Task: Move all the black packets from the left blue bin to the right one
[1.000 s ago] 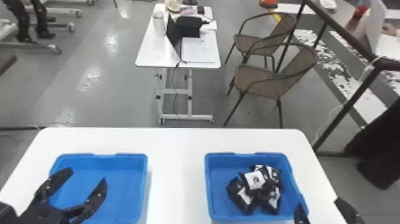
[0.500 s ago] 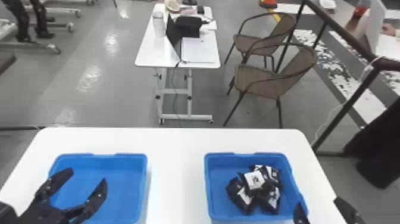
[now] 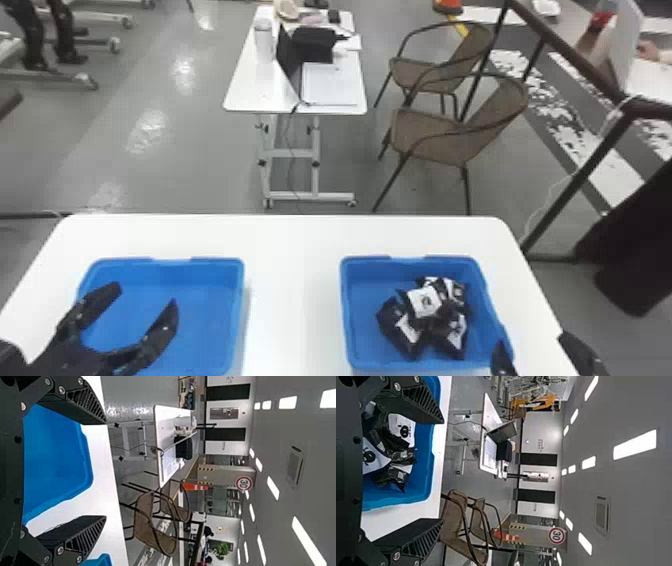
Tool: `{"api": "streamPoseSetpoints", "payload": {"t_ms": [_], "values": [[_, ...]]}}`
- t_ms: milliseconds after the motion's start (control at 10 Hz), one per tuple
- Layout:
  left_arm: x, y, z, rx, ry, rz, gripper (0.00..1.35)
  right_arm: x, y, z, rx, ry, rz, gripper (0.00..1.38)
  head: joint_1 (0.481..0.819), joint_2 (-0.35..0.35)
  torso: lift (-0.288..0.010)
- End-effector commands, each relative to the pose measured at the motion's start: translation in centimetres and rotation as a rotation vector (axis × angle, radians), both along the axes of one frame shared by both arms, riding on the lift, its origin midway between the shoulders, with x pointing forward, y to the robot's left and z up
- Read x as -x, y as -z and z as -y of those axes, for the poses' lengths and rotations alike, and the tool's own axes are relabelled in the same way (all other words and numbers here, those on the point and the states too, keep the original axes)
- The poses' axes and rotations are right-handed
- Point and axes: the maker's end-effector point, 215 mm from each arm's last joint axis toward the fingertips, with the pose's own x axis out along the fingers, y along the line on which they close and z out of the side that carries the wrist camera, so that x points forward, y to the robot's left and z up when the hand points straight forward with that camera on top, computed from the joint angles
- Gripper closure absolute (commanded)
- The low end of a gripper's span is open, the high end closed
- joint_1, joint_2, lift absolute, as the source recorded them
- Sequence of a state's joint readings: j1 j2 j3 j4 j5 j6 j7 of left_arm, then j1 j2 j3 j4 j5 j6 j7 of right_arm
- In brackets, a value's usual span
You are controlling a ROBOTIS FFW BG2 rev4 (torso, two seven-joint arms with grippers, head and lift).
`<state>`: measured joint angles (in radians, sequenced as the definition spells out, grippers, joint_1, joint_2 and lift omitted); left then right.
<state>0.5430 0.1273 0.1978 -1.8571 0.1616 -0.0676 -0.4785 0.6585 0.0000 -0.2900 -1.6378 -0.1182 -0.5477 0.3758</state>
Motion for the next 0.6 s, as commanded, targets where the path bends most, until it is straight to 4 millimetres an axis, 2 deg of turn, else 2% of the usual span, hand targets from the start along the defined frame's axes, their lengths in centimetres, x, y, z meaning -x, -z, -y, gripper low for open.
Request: {"api": "streamPoseSetpoints", "payload": {"t_ms": [0,500], "values": [[0.04,0.14,-0.04,0.005,0.001,-0.006,0.19,0.00,0.23,0.08,-0.002,0.002,-0.008,0.14,0.695,-0.093,0.000],[-0.15,-0.02,0.03,0.007,0.010,-0.007,0.19,-0.11,0.33,0.20,-0.011,0.007,-0.013,0.14,0.695,-0.095,0.000]]}}
